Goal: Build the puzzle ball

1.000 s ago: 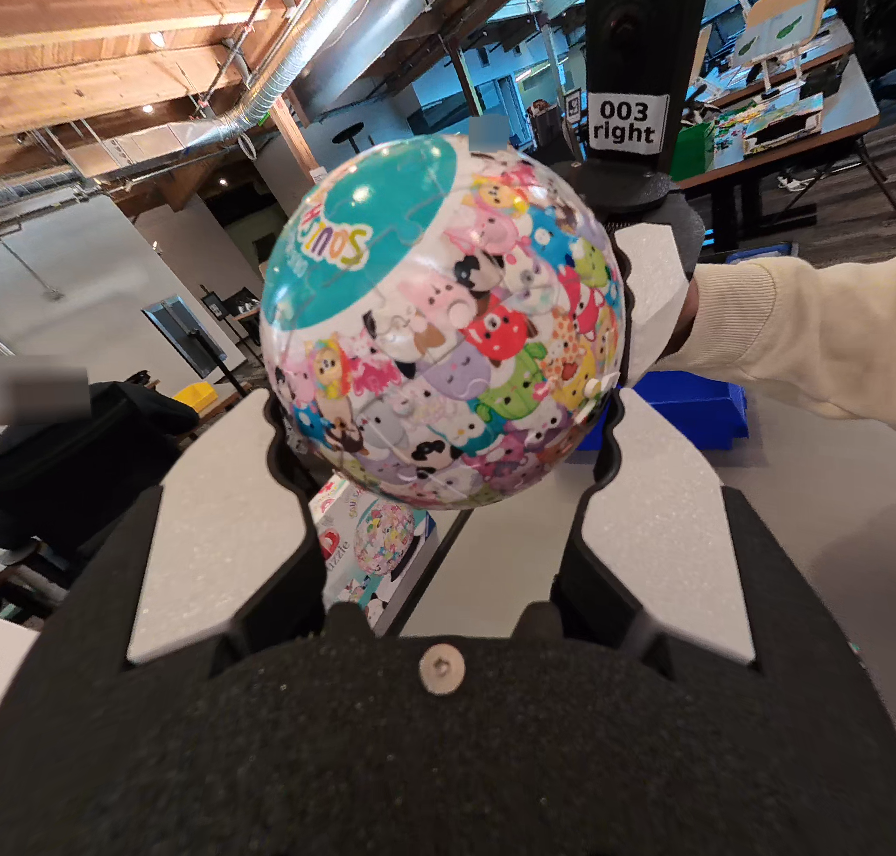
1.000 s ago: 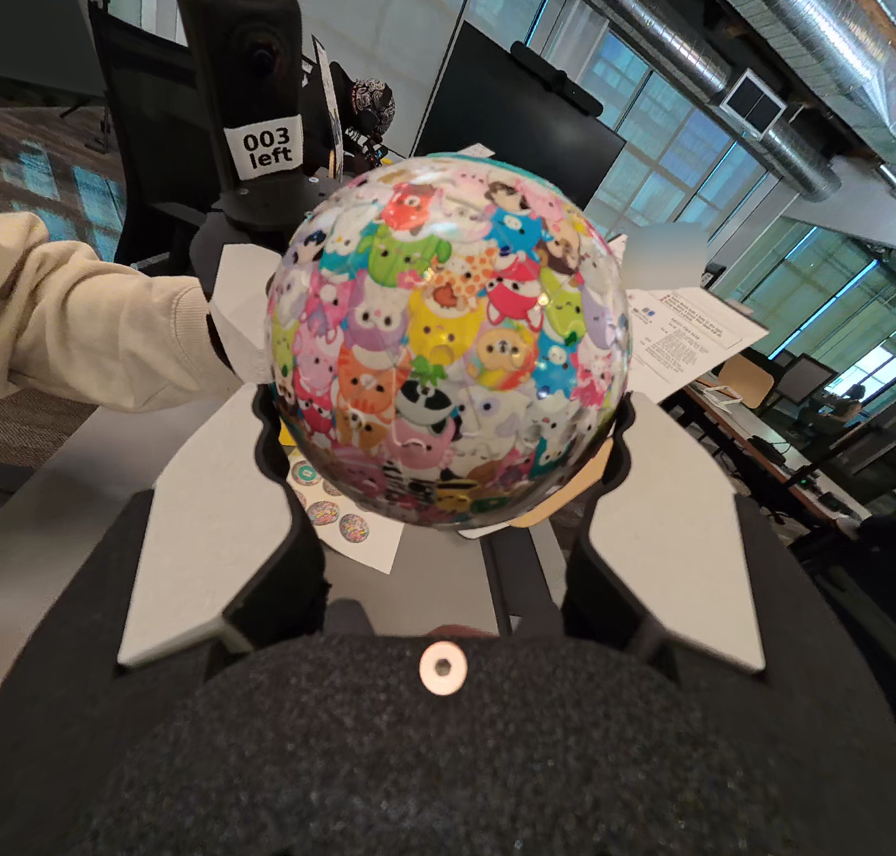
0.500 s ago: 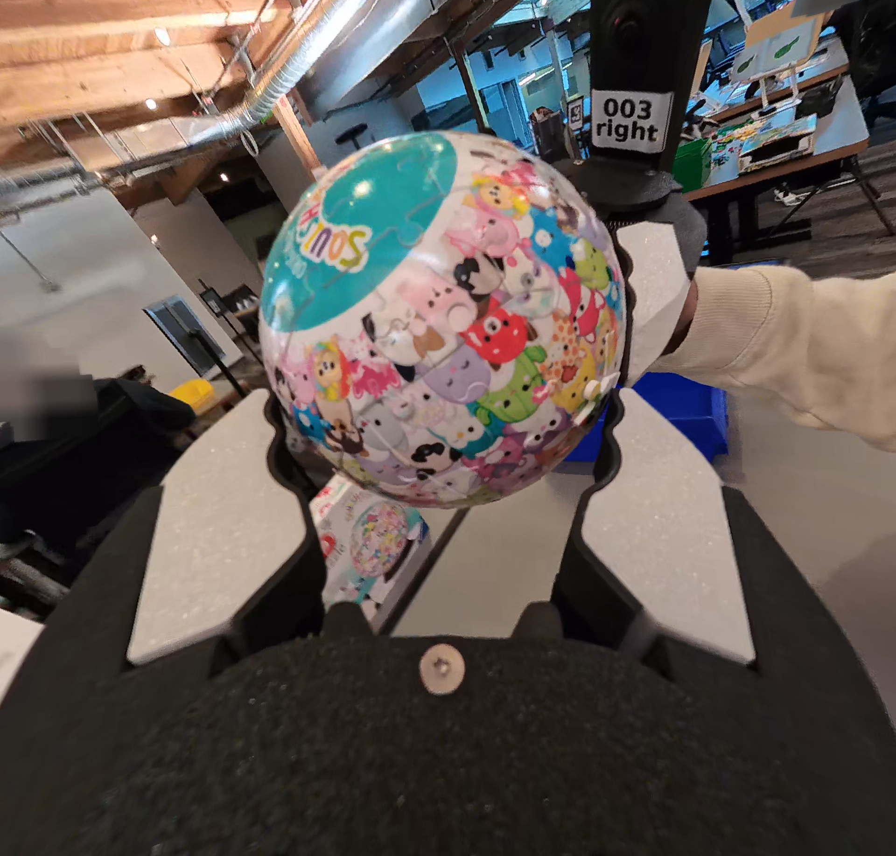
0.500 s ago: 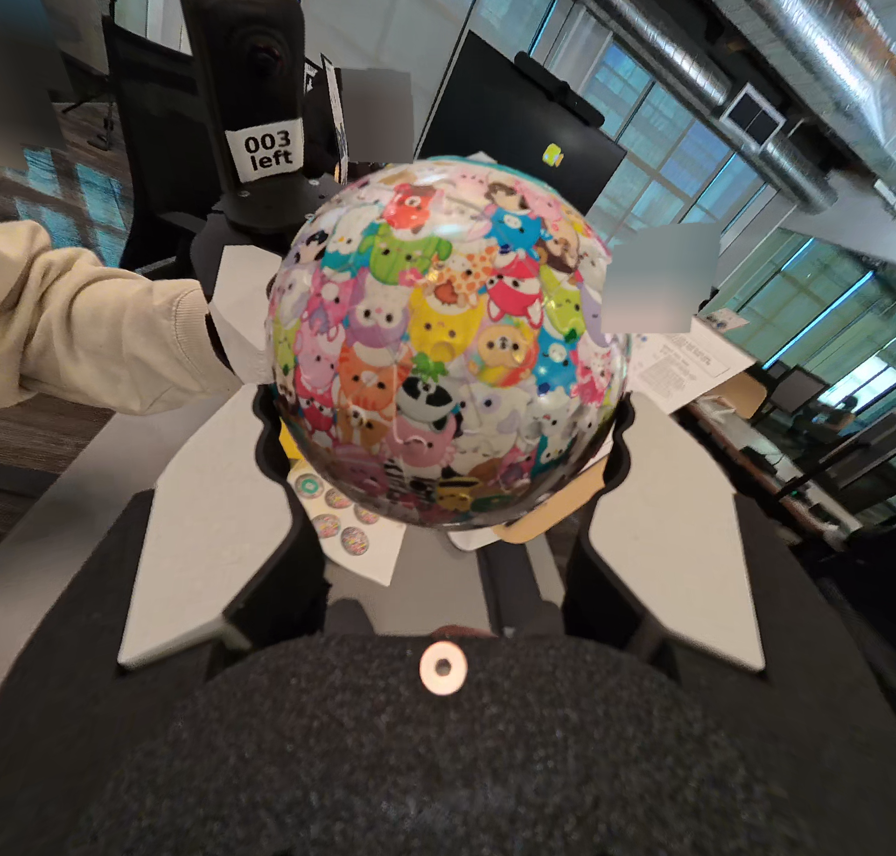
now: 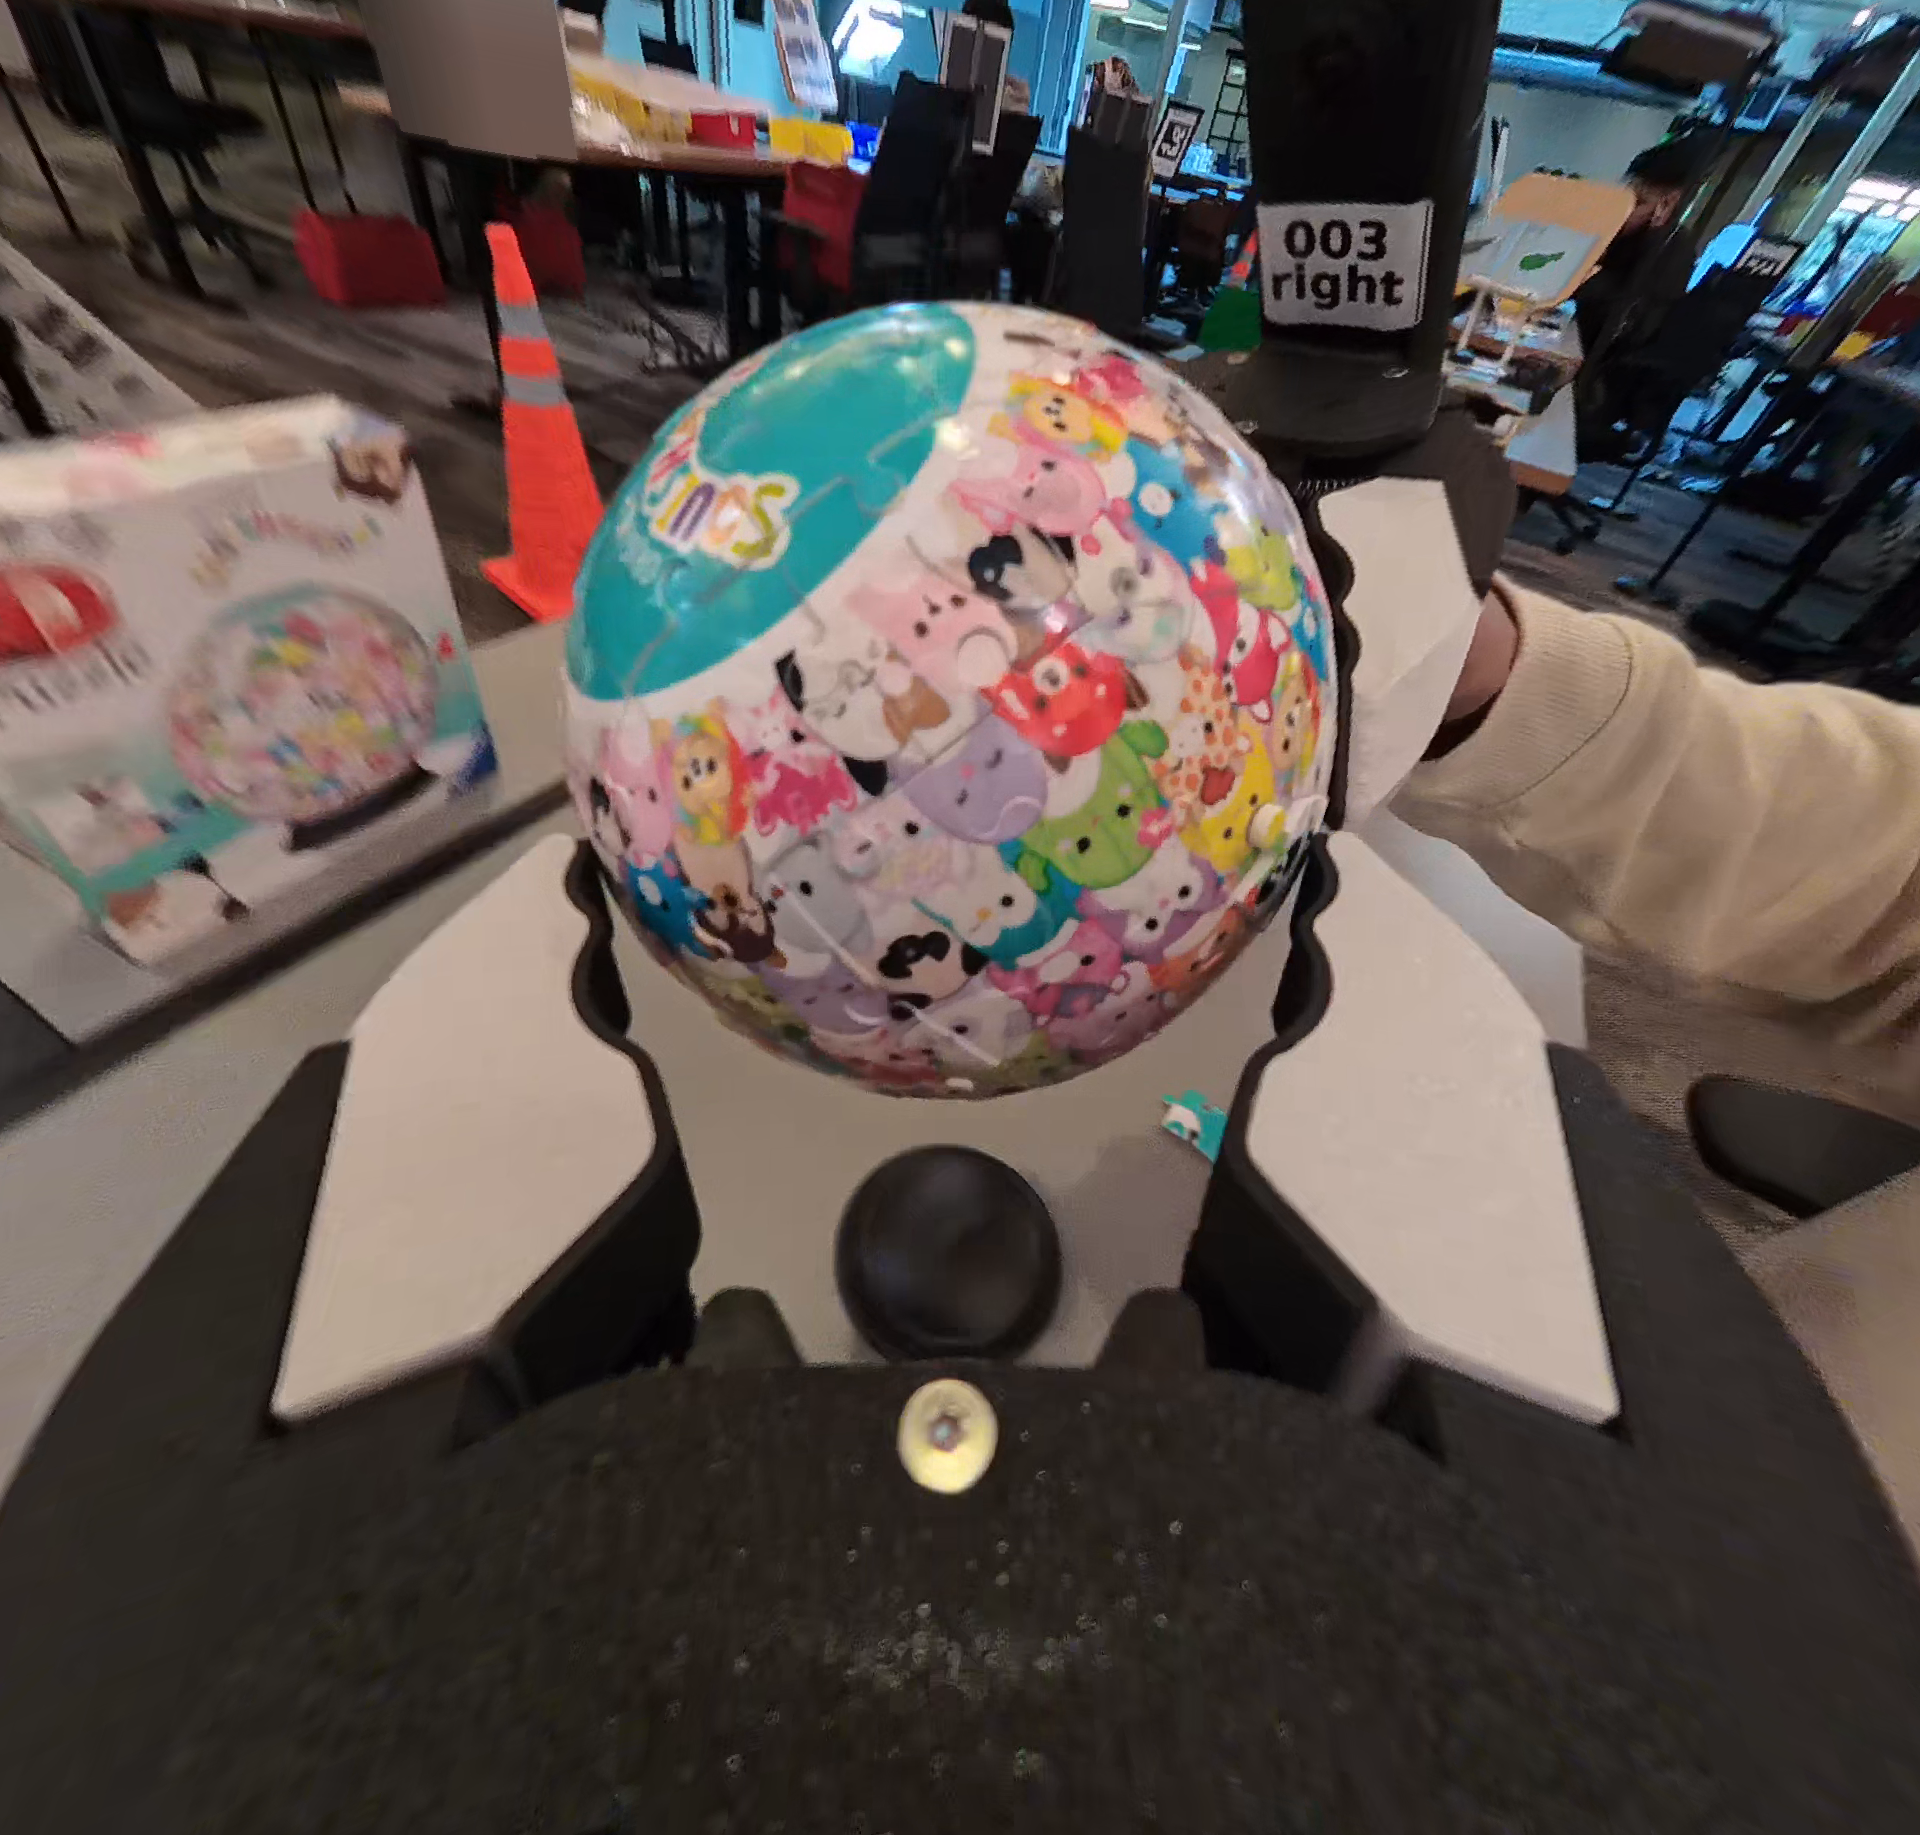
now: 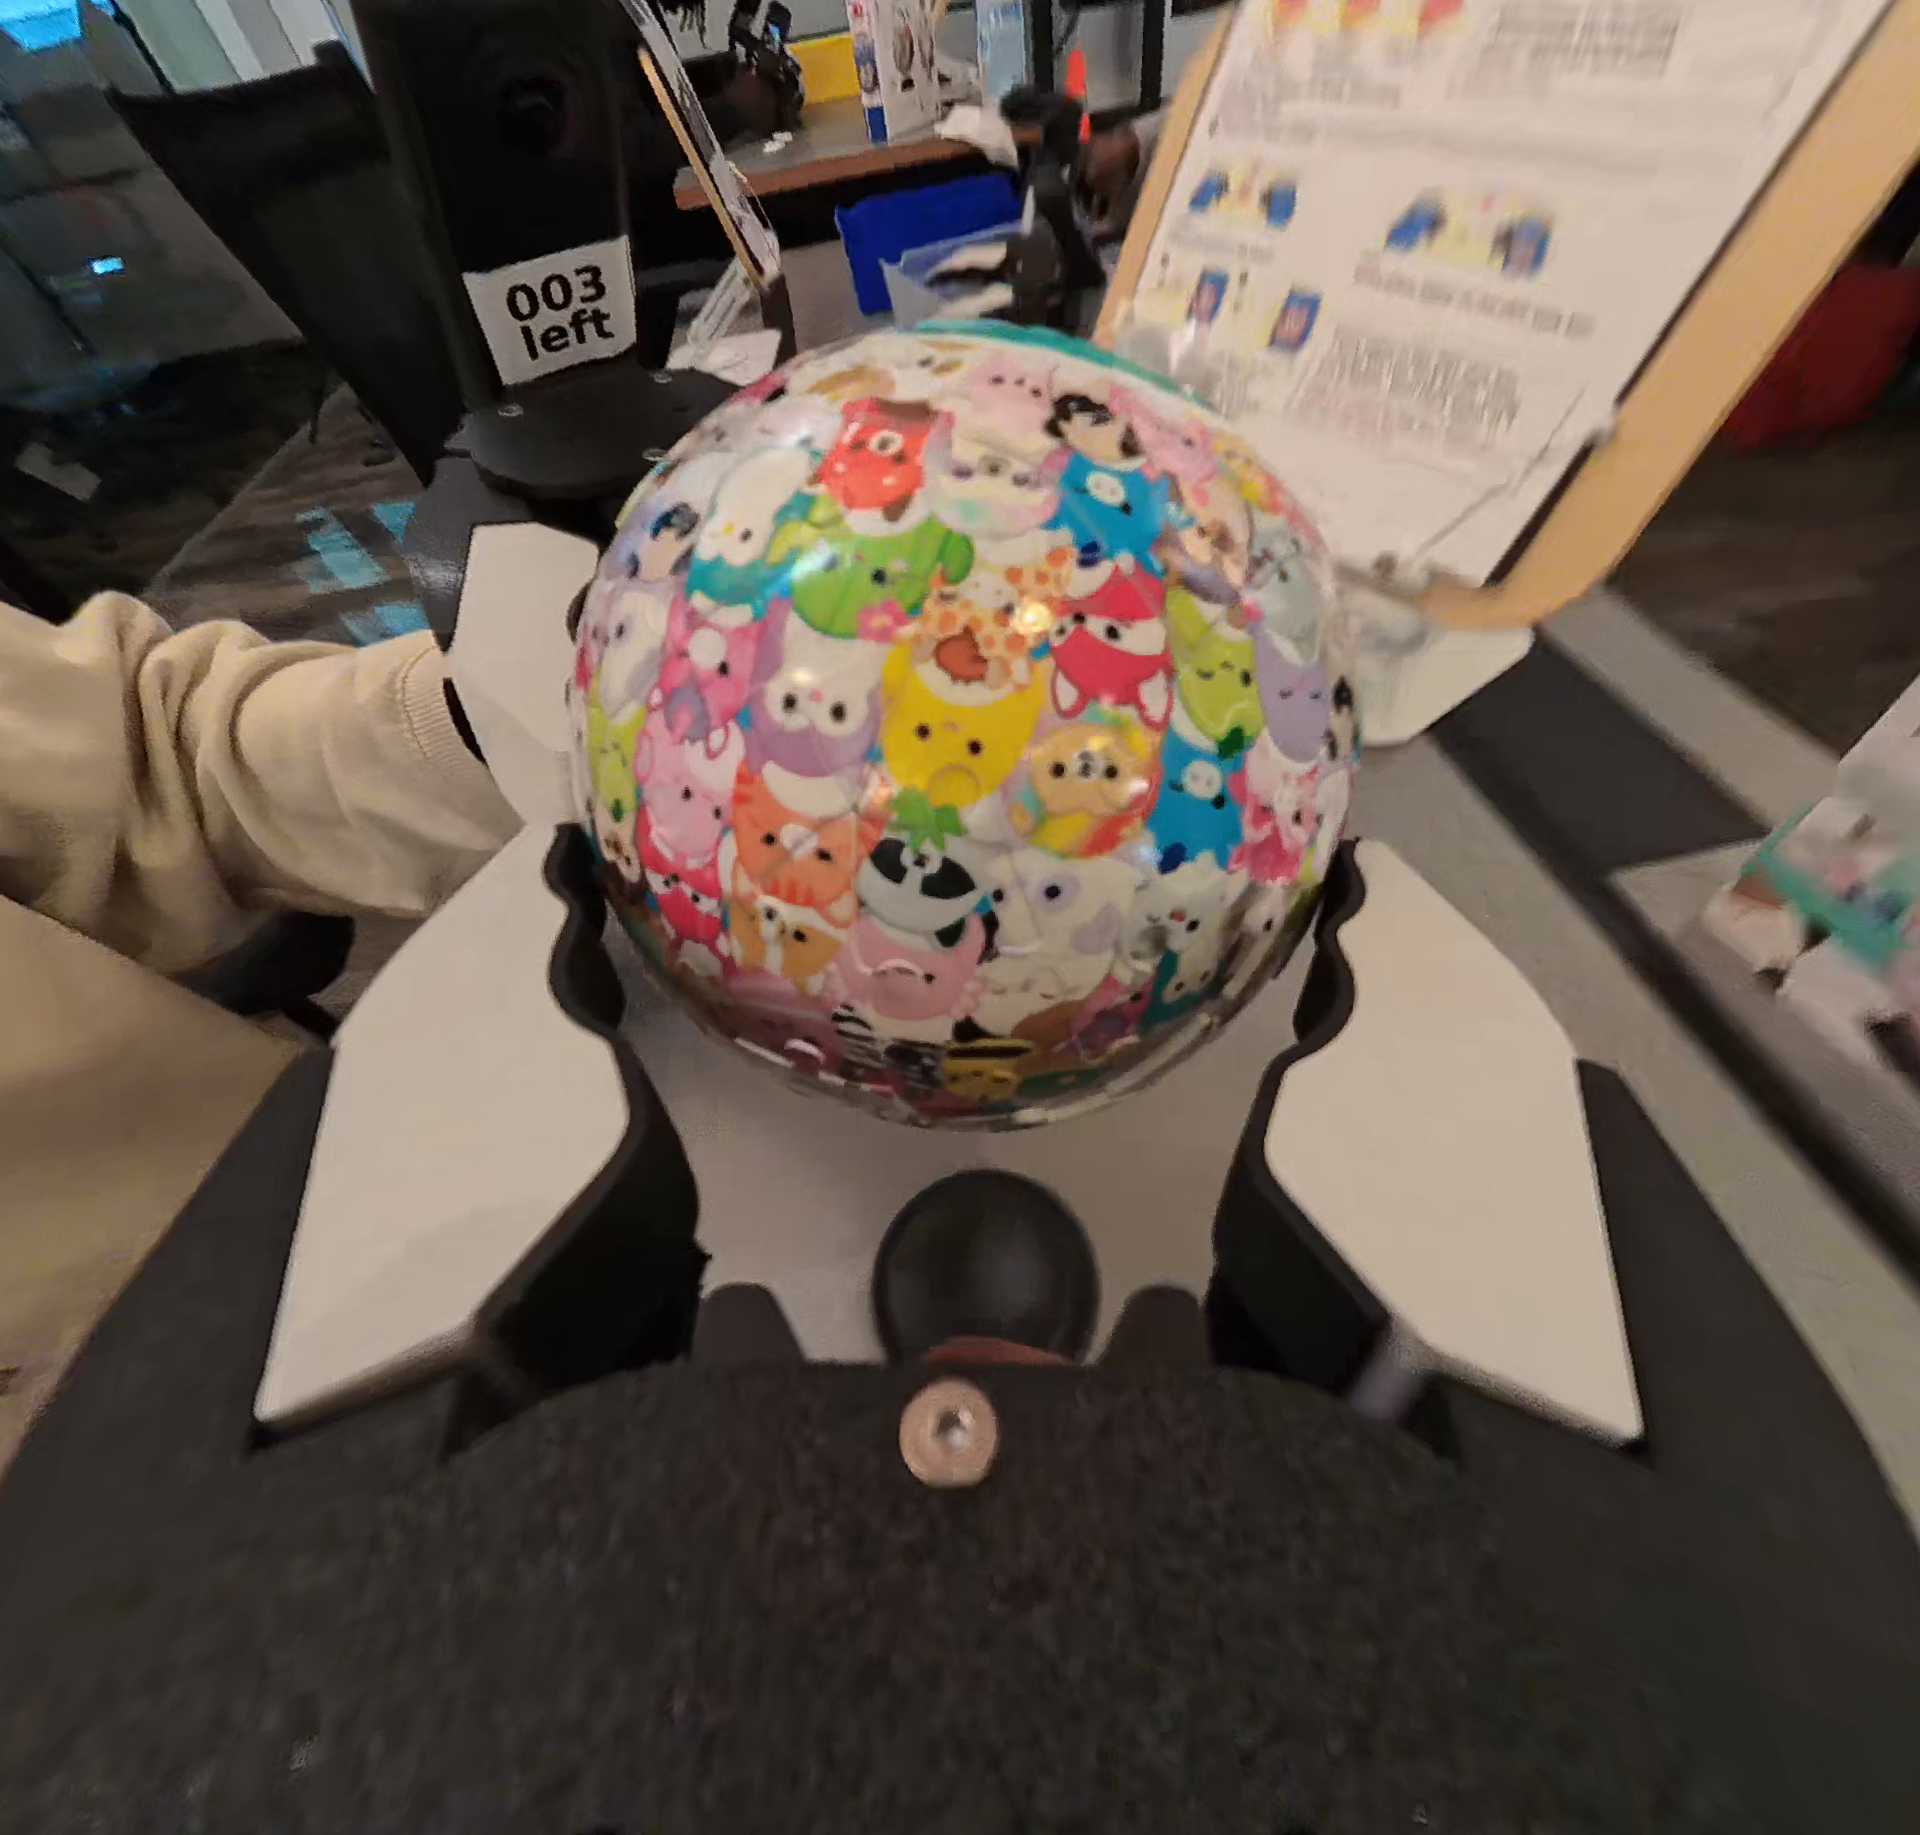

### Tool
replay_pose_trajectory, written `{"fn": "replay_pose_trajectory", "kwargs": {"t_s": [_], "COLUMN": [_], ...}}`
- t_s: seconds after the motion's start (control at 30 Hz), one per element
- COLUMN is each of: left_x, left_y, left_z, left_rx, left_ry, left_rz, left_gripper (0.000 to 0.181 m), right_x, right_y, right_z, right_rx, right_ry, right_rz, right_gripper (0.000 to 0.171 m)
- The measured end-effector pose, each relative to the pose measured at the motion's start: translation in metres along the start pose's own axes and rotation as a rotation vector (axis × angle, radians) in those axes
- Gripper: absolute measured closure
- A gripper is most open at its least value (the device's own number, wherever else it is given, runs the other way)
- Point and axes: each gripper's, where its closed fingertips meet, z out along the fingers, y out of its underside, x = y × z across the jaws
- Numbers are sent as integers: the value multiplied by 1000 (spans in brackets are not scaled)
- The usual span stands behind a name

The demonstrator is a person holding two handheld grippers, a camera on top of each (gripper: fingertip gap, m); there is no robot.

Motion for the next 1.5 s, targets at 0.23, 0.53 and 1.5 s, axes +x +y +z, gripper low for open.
{"fn": "replay_pose_trajectory", "kwargs": {"t_s": [0.23, 0.53, 1.5], "left_x": [1, 3, 8], "left_y": [82, 158, 177], "left_z": [20, 45, 39], "left_rx": [-121, -240, -366], "left_ry": [77, 115, 221], "left_rz": [-245, -446, -600], "left_gripper": [59, 58, 60], "right_x": [6, 11, 4], "right_y": [78, 165, 173], "right_z": [13, 25, 10], "right_rx": [-110, -230, -196], "right_ry": [1, 4, -168], "right_rz": [319, 637, 820], "right_gripper": [42, 37, 35]}}
